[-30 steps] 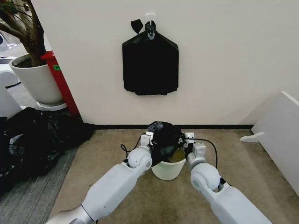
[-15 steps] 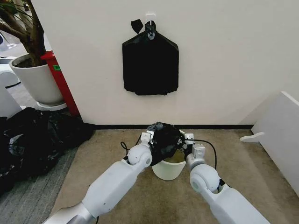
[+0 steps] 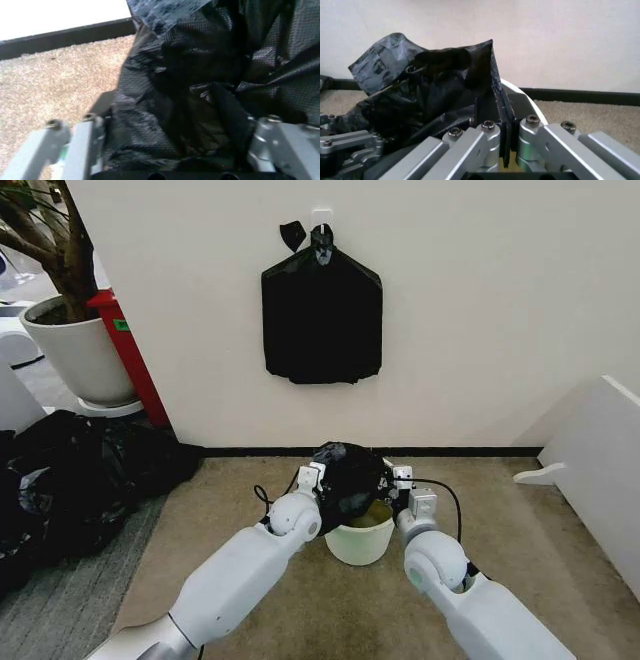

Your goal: Place the garbage bag over the trash bin.

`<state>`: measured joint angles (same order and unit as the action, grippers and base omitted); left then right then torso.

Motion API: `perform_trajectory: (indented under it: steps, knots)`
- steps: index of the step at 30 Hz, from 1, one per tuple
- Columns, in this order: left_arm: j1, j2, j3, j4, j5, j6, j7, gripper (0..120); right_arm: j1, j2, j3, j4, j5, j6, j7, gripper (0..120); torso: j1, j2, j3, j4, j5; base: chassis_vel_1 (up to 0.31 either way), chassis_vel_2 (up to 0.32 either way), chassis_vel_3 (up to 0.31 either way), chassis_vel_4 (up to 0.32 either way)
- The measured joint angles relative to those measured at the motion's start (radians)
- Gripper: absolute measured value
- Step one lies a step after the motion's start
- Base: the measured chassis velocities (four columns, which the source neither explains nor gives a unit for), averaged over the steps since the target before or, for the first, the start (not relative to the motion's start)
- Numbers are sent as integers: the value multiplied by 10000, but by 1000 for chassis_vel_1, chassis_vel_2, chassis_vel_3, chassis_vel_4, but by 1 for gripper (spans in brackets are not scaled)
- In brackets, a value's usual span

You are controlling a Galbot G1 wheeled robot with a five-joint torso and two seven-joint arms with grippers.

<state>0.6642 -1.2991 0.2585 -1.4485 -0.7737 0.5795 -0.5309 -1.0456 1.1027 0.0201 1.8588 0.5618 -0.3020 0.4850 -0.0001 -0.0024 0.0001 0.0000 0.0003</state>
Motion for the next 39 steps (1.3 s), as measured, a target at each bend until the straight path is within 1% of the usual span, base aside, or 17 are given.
perform_trajectory:
  steps: [1, 2, 4, 6, 9, 12, 17, 22, 26, 32, 34, 37, 38, 39]
  knots:
    - [-15, -30, -1, 33, -44, 30, 4, 72, -6, 3, 0, 1, 0, -1, 0, 0, 0, 0, 0, -1, 0, 0, 0, 0, 0]
    - [-36, -71, -8, 62, -122, 85, 5, 79, -13, 5, 3, 5, -1, -1, 1, 0, 0, 0, 0, 0, 1, 0, 0, 0, 0]
    - [-45, -89, -14, 72, -158, 110, 4, 79, -17, 6, 5, 10, -1, -1, 1, 0, 0, 0, 0, 0, 0, 0, 0, 0, 0]
    - [-79, -156, -33, 92, -288, 208, -4, 90, -41, 6, 20, 35, -3, -1, 1, 0, 0, 0, 0, 0, -2, 0, 0, 0, 0]
    - [-107, -211, -71, 93, -437, 328, -38, 94, -58, -2, 28, 45, -7, -1, 1, 0, 0, 0, 0, 0, -2, 0, 0, 0, 0]
    - [-116, -256, -206, 58, -552, 397, -56, 94, -67, -13, 35, 63, -9, -1, 1, 0, 0, 0, 0, -1, -3, 0, 0, 0, 0]
    - [-115, -221, -367, -245, -685, 453, -57, 94, -73, -35, 41, 69, -12, 0, 1, 0, 1, -1, 1, -4, -4, 0, 0, 0, 0]
    - [-58, -58, -644, -755, -921, 570, -123, 94, -64, -39, 44, 61, -16, 3, 2, 0, 0, -1, 0, -1, 0, 0, 0, 0, 0]
    - [-31, 12, -721, -819, -972, 633, -127, 94, -55, -34, 40, 57, -18, 4, 2, 0, 0, -1, 0, -1, -1, 0, 0, 0, 0]
    - [-15, 53, -767, -644, -1008, 821, -70, 94, -52, -12, 25, 41, -33, 4, 1, 0, 0, -1, 0, 0, -1, 0, 0, 0, 0]
    - [-62, -86, -768, -333, -1008, 865, -28, 94, -53, 5, 24, 40, -40, 4, 1, 0, 0, -1, 0, 0, -1, 0, 0, 0, 0]
    - [-168, -243, -744, -64, -972, 889, 42, 88, -64, 18, 23, 44, -46, 4, 3, 0, 0, -1, -1, 0, 0, 0, 0, 0, 0]
    - [-168, -243, -744, -64, -972, 889, 42, 88, -64, 18, 23, 44, -46, 4, 3, 0, 0, -1, -1, 0, 0, 0, 0, 0, 0]
    - [-249, -340, -720, 127, -924, 893, 102, 82, -73, 20, 23, 52, -51, 4, 6, 0, 0, 0, -2, 0, 0, 0, 0, 0, 0]
